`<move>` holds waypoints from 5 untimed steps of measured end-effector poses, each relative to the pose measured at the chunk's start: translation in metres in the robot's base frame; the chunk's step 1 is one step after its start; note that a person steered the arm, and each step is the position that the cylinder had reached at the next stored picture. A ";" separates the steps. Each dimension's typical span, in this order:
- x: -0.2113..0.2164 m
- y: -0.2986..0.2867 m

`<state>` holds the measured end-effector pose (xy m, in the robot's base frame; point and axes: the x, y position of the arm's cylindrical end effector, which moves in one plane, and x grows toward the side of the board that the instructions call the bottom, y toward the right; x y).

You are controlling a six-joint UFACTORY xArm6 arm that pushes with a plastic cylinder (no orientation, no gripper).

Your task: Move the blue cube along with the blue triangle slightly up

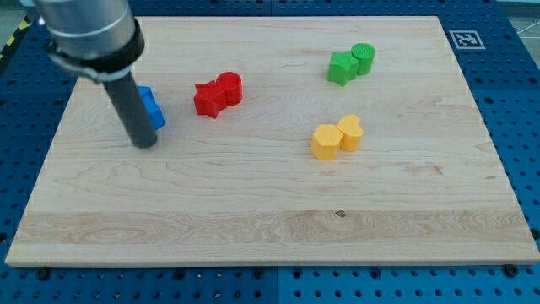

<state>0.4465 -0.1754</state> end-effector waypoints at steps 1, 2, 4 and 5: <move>-0.022 -0.002; -0.031 -0.002; -0.061 -0.024; -0.056 -0.039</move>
